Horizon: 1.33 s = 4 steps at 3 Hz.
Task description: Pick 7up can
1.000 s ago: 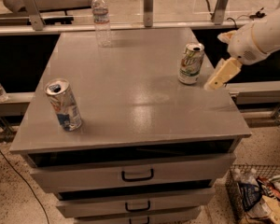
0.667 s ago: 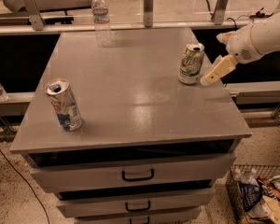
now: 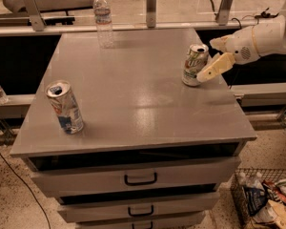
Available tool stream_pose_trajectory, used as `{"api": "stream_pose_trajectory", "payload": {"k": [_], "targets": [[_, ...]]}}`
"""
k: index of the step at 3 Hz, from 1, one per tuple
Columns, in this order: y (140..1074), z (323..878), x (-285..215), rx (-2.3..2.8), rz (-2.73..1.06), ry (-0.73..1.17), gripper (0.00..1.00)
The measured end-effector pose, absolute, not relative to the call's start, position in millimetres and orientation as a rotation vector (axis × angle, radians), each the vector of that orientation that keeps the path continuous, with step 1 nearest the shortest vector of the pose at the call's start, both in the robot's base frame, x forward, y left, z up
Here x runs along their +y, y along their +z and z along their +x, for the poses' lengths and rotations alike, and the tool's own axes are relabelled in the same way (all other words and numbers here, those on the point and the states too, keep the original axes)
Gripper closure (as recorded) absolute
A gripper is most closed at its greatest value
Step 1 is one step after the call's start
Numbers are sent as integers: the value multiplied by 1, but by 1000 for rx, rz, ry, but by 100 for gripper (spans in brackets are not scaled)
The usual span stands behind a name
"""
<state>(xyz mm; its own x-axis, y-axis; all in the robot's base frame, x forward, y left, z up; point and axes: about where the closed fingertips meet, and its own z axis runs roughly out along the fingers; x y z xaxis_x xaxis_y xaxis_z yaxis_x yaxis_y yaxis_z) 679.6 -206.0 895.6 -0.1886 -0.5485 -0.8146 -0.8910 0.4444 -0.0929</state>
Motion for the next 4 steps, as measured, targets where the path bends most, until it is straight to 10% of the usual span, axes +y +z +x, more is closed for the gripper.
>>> {"api": "stream_pose_trajectory", "payload": {"k": [2,4], "targets": [[899,667,-156,1807,-1189,767,21],[946,669,-159,1697,-1157,792,68]]}}
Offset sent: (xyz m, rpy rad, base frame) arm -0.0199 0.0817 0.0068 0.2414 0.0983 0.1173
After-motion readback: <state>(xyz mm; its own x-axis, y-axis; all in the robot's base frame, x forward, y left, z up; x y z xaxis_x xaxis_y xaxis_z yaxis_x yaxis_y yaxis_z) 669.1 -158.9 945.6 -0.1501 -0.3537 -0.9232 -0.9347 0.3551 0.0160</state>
